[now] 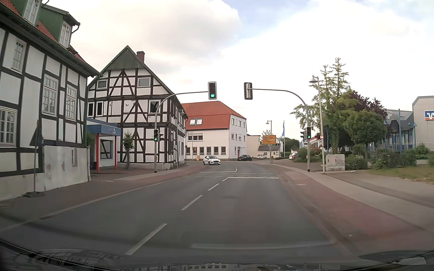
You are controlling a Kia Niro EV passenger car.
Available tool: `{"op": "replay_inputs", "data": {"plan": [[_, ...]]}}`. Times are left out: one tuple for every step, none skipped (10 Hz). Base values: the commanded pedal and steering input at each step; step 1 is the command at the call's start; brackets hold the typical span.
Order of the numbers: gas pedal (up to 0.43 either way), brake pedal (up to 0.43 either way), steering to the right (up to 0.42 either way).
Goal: Follow the waypoints while adhering to traffic rules and regulations
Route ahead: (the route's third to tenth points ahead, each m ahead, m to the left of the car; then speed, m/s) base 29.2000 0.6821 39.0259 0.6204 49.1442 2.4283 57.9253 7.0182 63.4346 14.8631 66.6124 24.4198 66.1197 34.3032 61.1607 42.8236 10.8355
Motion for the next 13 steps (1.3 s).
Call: {"op": "replay_inputs", "data": {"plan": [[0.020,0.000,0.028],[0.039,0.000,0.032],[0.047,0.000,0.034],[0.067,0.000,0.036],[0.087,0.000,0.036],[0.098,0.000,0.036],[0.110,0.000,0.036],[0.130,0.000,0.034],[0.138,0.000,0.029],[0.189,0.000,0.023],[0.189,0.000,0.021],[0.189,0.000,0.017],[0.189,0.000,0.012]]}}
